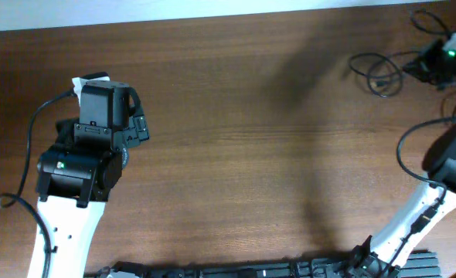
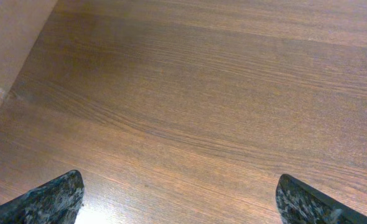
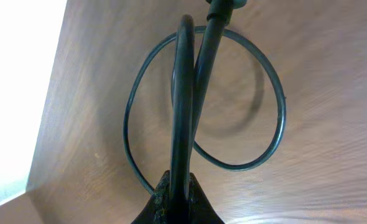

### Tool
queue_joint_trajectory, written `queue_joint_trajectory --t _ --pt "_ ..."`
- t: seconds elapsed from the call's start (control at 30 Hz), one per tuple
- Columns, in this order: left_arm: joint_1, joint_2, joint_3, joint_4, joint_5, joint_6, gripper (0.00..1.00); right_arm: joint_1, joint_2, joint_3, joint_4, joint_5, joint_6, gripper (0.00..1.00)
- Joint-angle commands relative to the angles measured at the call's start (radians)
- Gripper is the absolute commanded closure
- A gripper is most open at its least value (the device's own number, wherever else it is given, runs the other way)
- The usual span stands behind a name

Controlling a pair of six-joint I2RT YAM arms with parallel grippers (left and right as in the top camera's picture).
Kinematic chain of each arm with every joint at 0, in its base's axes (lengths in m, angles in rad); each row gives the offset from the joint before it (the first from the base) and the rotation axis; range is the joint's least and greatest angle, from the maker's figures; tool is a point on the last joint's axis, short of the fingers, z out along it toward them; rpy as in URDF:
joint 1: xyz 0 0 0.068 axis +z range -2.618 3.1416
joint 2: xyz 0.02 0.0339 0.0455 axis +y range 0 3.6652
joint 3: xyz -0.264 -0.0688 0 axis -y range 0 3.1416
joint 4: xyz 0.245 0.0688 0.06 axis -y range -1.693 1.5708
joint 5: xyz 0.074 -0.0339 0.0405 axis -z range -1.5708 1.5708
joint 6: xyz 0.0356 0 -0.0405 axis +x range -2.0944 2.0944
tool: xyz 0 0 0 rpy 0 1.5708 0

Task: Untangle cables
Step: 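Carry the cable loop to the right table edge with the right gripper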

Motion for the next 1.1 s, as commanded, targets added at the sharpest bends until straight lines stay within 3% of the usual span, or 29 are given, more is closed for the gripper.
queue_joint_trajectory --t 0.0,0.3,0.37,0.43,0.63,0.73,1.07 --pt "0.004 -0.011 0.007 0.002 -0.014 -0.016 0.01 -0.079 -0.048 -0.007 -0.005 -0.015 -0.099 0.96" --pt "0.004 -0.011 0.007 0.002 -0.014 -0.017 0.01 -0.243 -0.048 -0.007 0.000 0.014 -0.155 0.96" --pt "0.004 -0.011 0.007 0.002 -0.014 -0.017 0.01 -0.259 -0.048 -0.007 0.000 0.015 -0.212 0.95" --pt "0.004 -0.011 0.007 0.002 -0.014 -0.016 0.01 -0.261 -0.048 -0.007 -0.003 0.017 -0.254 0.85" --pt "0.004 -0.011 0.007 0.002 -0.014 -0.016 0.01 -0.246 -0.047 -0.007 0.006 0.018 -0.255 0.86" --pt "0.004 -0.011 0.007 0.002 -0.014 -0.016 0.01 -0.240 -0.047 -0.007 0.002 0.018 -0.255 0.67" --pt "0.004 -0.011 0.007 0.002 -0.014 -0.016 0.01 -0.237 -0.111 -0.007 -0.064 0.018 -0.255 0.56"
